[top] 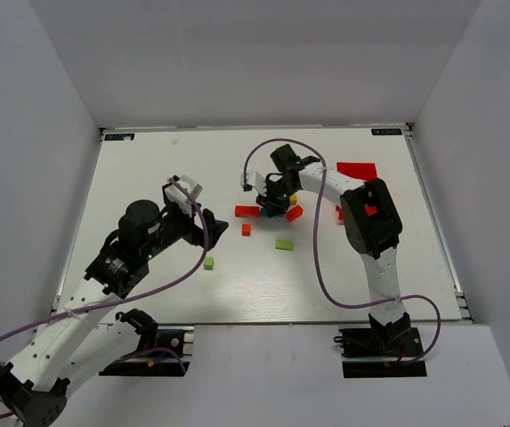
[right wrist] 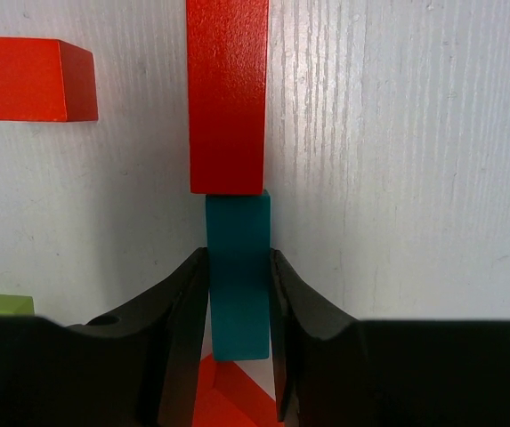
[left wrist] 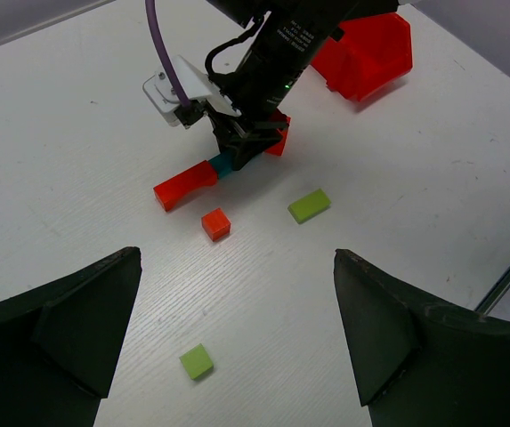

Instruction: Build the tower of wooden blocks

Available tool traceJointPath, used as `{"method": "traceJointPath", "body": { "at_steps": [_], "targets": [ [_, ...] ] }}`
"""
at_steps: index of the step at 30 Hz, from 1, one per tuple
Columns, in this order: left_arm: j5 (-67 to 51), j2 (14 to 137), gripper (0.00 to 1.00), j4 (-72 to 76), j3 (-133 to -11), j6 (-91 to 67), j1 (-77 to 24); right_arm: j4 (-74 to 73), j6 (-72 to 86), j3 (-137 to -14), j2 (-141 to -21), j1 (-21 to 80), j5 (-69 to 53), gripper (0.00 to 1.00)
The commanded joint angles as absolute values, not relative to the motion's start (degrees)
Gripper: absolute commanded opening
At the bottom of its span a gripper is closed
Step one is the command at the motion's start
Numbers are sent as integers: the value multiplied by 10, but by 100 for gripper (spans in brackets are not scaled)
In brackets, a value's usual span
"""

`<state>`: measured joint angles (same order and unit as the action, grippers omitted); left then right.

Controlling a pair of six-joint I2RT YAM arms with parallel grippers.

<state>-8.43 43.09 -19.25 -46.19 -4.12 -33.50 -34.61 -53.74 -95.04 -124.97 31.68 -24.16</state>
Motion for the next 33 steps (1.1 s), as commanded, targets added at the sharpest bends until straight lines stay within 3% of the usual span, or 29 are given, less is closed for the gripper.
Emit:
{"method": "traceJointPath", "body": {
  "at_steps": [1,33],
  "targets": [
    [-94,428,99,-191,-461,-46,-332,-356,-527,-961,-1270,322,-238,11],
    [-94,428,99,-191,-461,-46,-332,-335,-550,-946,-1272,329,-218,15]
  ]
}}
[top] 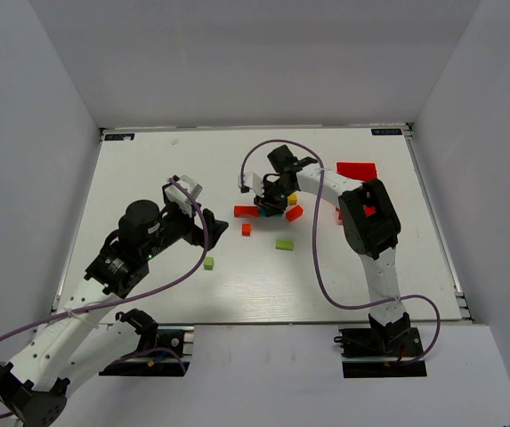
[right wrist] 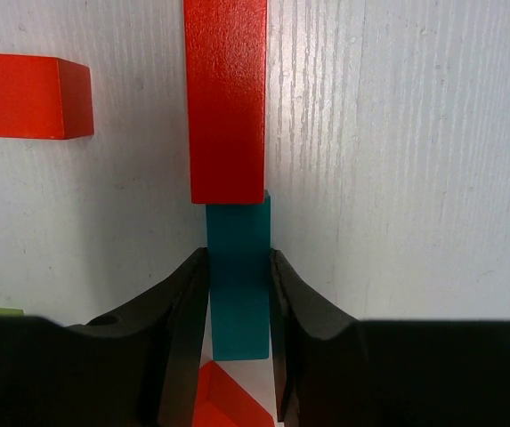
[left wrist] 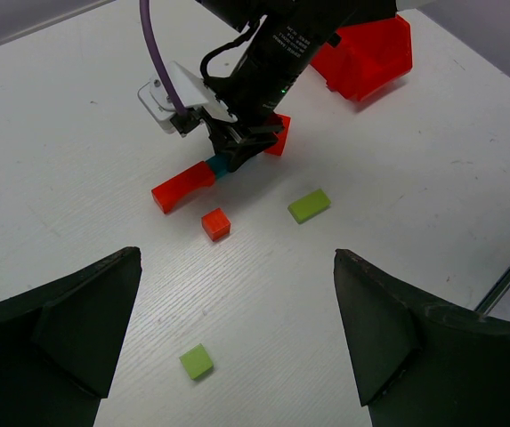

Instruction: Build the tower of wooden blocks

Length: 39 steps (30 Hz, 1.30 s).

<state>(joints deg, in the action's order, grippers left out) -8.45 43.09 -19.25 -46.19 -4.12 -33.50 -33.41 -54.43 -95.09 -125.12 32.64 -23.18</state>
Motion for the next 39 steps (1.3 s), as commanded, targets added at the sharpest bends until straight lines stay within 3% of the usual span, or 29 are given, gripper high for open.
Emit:
{"method": "traceJointPath", "body": {
  "at_steps": [1,39],
  "targets": [
    [-94,428,99,-191,-461,-46,-332,-335,-551,-945,-1273,330,-216,15],
    [-94,428,99,-191,-461,-40,-332,-352,-592,-931,-1268,333,-228,17]
  ]
}}
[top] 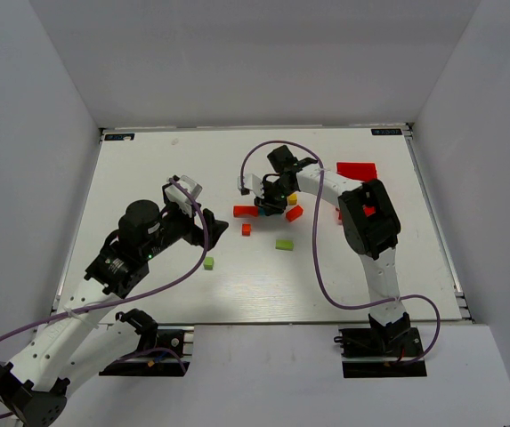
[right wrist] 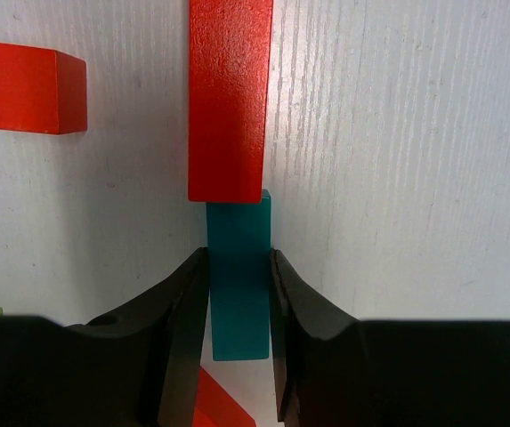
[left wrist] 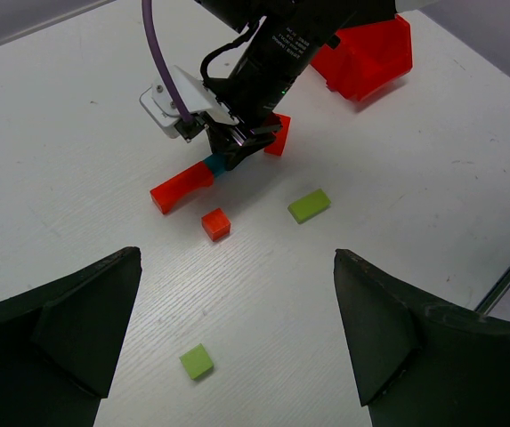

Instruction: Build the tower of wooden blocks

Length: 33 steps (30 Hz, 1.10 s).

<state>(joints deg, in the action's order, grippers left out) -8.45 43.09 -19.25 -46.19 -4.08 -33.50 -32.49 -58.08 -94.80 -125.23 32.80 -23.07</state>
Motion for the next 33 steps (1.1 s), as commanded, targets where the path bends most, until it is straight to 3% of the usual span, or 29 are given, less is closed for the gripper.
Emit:
{"method": "traceJointPath", "body": {
  "at_steps": [1,33],
  "targets": [
    [-94,428,99,-191,-461,-40,-332,-353,-593,-930,-1268,330,-229,17],
    [-94,428,99,-191,-461,-40,-332,-374,-613,-925,-1262,332,-248,17]
  ]
}}
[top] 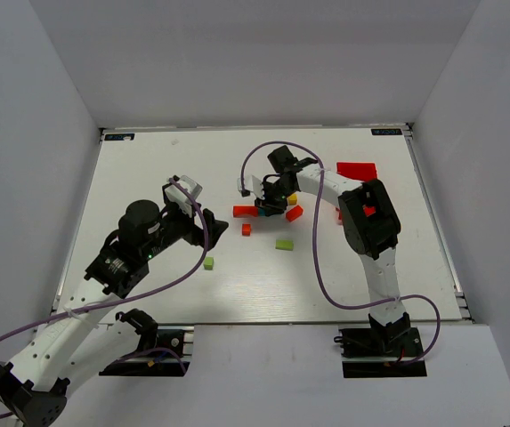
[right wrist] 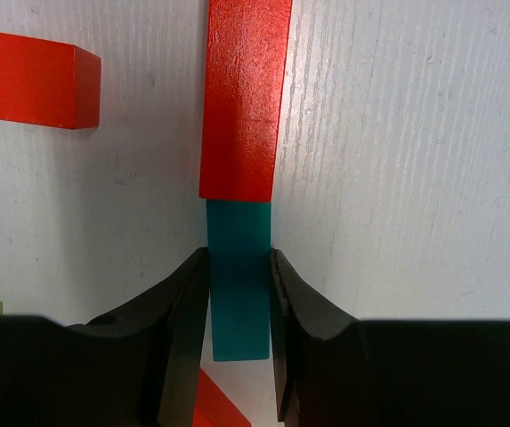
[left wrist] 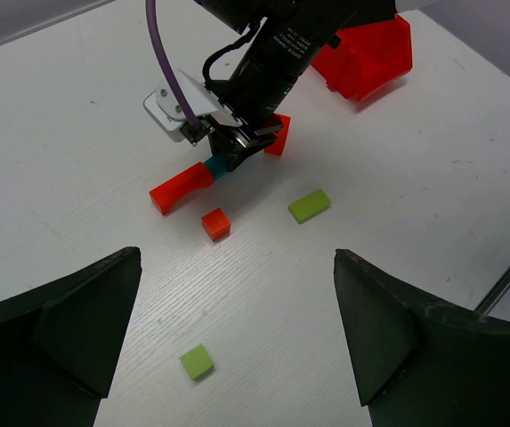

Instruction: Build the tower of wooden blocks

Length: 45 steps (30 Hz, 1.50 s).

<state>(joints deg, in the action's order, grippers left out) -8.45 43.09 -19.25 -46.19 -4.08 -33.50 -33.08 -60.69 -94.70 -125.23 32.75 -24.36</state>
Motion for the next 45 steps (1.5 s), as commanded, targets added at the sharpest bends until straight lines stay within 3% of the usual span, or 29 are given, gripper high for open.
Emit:
{"method": "traceJointPath", "body": {
  "at_steps": [1,21,31,37,41,42,45],
  "targets": [
    [-94,428,99,-191,-461,-40,-332,-374,-613,-925,-1263,332,-248,17],
    [-94,428,99,-191,-461,-40,-332,-372,-585,-933,-1272,338,-243,17],
    [-94,428,99,-191,-461,-40,-332,-375,-573,-945,-1277,338,-240,24],
    [-94,428,99,-191,-461,-40,-332,-373,-570,-944,-1276,338,-236,41],
    [-94,428,99,-191,-461,-40,-332,-370,-568,-941,-1276,340,-235,65],
    [-94,428,99,-191,-461,-40,-332,-370,-570,-941,-1274,338,-234,75],
    [-94,428,99,-191,-461,-40,-332,-368,-568,-940,-1274,338,-232,90]
  ]
}}
